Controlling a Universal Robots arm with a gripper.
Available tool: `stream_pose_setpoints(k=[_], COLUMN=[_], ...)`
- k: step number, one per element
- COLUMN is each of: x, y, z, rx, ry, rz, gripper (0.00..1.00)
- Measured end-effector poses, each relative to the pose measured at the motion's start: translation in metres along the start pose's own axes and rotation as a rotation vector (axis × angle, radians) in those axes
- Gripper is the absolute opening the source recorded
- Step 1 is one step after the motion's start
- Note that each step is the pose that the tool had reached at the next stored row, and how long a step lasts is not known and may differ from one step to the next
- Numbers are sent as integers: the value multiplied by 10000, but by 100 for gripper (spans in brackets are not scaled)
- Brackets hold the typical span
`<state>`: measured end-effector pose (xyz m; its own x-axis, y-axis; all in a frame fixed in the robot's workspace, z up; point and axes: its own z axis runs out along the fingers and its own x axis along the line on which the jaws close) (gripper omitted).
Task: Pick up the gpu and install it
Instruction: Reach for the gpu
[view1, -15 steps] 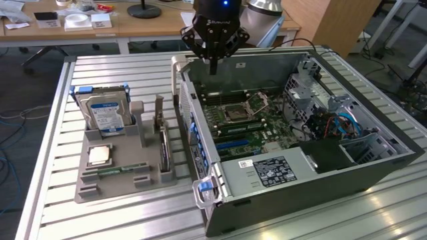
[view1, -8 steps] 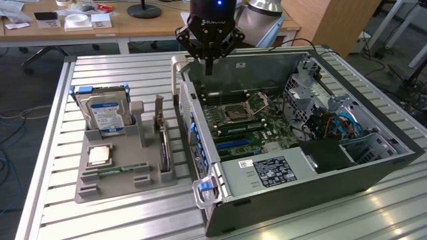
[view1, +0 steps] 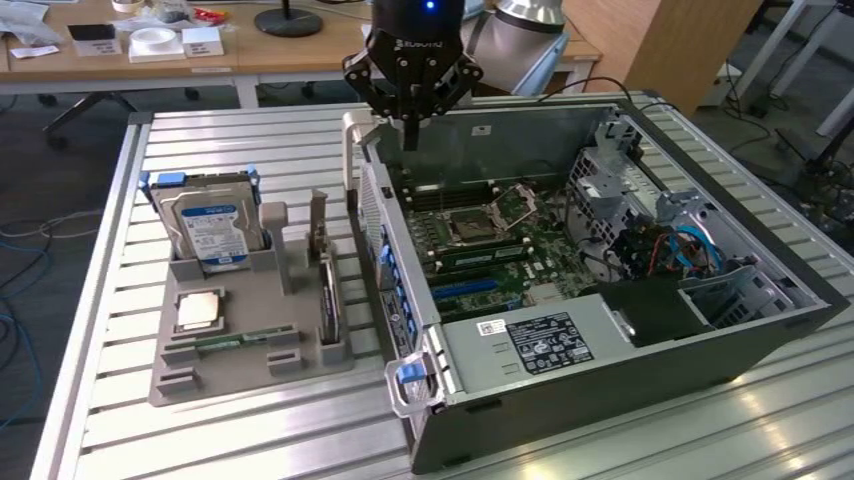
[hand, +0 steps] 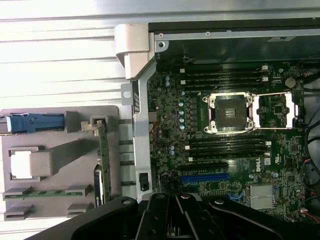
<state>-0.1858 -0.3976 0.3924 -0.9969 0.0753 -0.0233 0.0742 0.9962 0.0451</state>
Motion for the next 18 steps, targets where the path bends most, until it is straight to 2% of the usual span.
stream_pose_setpoints(k=[18], x=[87], y=[-4], z=[-2], rx=[-1], ry=[0], rz=[0], gripper=[14])
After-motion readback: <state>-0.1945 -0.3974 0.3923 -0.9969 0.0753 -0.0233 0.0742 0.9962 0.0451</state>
